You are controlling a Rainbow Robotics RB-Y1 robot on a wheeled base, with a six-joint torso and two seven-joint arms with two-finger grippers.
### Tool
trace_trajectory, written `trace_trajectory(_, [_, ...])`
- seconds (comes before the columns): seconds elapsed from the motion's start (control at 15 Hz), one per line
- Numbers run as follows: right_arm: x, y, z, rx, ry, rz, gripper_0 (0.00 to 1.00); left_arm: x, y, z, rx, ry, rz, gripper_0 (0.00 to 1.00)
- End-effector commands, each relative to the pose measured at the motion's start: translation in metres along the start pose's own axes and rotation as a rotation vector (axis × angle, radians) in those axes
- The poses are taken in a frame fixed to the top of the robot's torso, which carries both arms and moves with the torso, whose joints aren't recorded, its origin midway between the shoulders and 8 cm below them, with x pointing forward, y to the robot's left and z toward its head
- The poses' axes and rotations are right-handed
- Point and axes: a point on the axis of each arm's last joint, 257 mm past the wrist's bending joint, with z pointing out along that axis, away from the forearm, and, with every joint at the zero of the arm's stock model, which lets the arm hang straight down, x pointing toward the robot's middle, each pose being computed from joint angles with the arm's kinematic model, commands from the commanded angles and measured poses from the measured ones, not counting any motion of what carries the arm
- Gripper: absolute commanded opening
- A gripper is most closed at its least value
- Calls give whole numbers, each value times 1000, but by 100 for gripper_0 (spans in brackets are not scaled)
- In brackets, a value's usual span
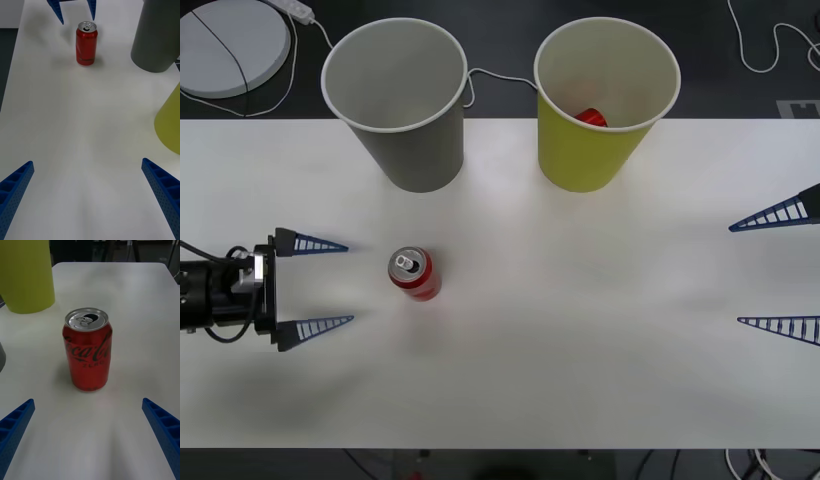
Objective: Put the can into the green bin and the plastic bottle into the gray bin
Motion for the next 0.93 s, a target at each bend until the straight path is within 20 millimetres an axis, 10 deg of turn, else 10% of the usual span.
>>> trace_trajectory(0.07, [0,0,0,0,0,0,100,2,1,16,-23,-28,-27,100])
trace_trajectory(0.93, [0,0,0,0,0,0,100,-8,-2,81,-63,-90,-65,100])
